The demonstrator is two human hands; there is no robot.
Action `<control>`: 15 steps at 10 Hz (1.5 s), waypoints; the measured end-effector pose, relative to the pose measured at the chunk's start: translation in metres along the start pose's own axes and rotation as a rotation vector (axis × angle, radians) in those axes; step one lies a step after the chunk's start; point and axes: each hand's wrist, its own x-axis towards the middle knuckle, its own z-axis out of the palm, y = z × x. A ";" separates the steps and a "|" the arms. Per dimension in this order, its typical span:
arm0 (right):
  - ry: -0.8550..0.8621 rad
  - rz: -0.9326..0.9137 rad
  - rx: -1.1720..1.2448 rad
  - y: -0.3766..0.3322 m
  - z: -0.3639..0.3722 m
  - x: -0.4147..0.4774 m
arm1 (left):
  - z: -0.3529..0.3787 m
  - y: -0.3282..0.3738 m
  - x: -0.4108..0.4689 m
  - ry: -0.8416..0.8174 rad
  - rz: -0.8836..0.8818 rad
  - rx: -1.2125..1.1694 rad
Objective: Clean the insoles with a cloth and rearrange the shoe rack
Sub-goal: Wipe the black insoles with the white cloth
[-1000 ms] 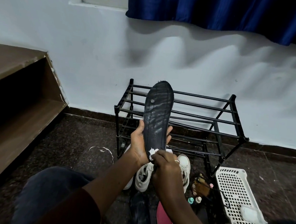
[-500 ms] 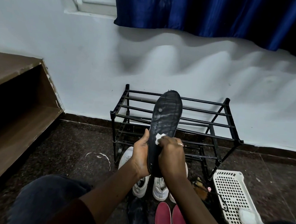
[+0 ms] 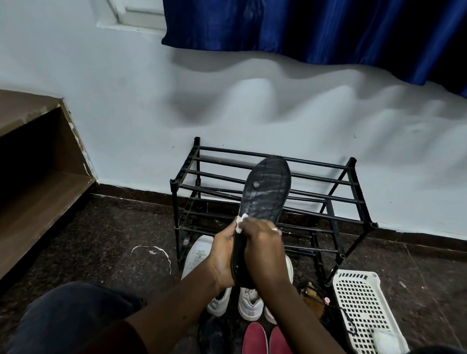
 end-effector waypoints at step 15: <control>0.004 0.141 0.163 -0.003 -0.018 -0.008 | -0.002 0.007 0.007 -0.115 0.021 0.072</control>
